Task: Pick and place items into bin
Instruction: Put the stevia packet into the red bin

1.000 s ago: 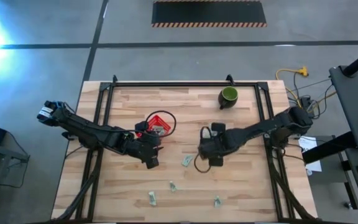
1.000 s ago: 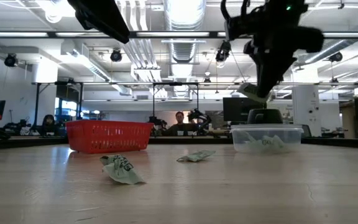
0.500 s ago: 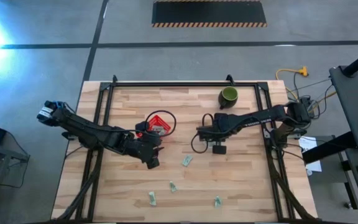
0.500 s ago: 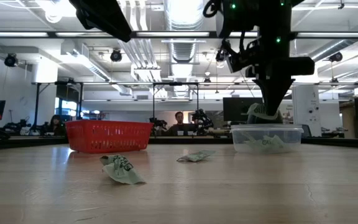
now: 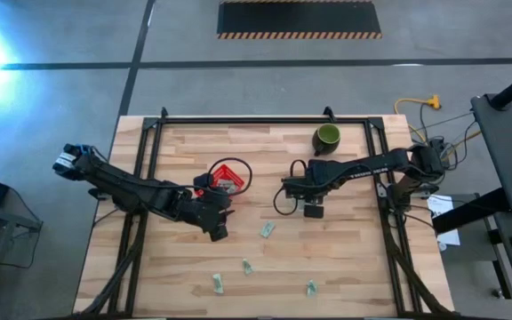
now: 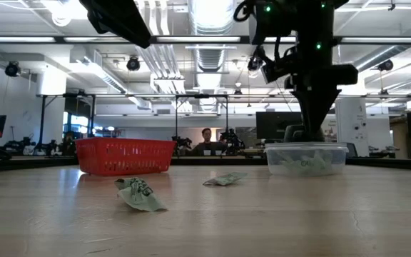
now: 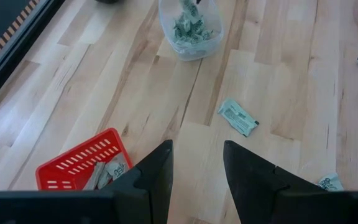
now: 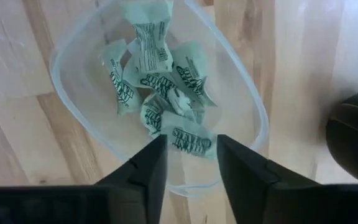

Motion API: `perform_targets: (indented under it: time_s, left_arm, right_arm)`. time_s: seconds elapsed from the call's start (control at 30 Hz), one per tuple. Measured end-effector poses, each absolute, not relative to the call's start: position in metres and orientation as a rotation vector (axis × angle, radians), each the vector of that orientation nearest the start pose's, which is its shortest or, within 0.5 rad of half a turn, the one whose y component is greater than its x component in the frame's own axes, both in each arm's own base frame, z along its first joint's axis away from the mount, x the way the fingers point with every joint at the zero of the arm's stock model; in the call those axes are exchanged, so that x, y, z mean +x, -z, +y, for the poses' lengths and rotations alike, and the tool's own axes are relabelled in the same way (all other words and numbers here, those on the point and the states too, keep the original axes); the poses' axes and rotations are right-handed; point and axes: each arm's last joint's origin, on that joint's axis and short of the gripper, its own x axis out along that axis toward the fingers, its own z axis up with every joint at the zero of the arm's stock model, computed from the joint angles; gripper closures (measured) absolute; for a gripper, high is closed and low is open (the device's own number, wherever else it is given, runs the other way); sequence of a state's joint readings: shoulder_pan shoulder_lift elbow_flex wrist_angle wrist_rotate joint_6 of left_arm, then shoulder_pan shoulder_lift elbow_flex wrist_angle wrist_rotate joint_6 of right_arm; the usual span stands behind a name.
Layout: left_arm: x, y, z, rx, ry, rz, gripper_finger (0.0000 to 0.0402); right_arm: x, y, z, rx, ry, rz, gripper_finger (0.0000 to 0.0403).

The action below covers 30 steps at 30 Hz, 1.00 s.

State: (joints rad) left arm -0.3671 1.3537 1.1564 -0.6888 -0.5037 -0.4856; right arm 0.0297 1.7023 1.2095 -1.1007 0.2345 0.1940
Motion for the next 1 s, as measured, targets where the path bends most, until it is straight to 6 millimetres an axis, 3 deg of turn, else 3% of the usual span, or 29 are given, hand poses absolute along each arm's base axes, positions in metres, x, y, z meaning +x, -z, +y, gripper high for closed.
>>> perform_targets:
  time_s: [0.1,0.3,0.53,0.77,1.0]
  left_arm:
    - [0.261,-0.3,-0.086,-0.094,-0.306,0.75,0.0276]
    - [0.264,-0.296,-0.087,-0.076,-0.289,0.763,0.0276]
    - [0.292,-0.275,-0.104,-0.003,-0.022,0.807,0.0276]
    - [0.3,-0.245,-0.123,-0.044,0.283,0.982,0.0276]
    - [0.306,-0.231,-0.144,0.21,0.471,0.923,0.0276]
  right_arm:
    - [0.292,-0.219,0.004,-0.04,0.319,1.505,0.0258]
    - [0.272,-0.263,0.022,-0.002,0.278,1.283,0.0245]
    - [0.238,-0.301,0.047,0.1,0.193,0.994,0.0253]
    - [0.208,-0.299,0.075,0.219,0.09,0.869,0.0257]
    - [0.199,-0.266,0.1,0.294,0.033,0.861,0.0263]
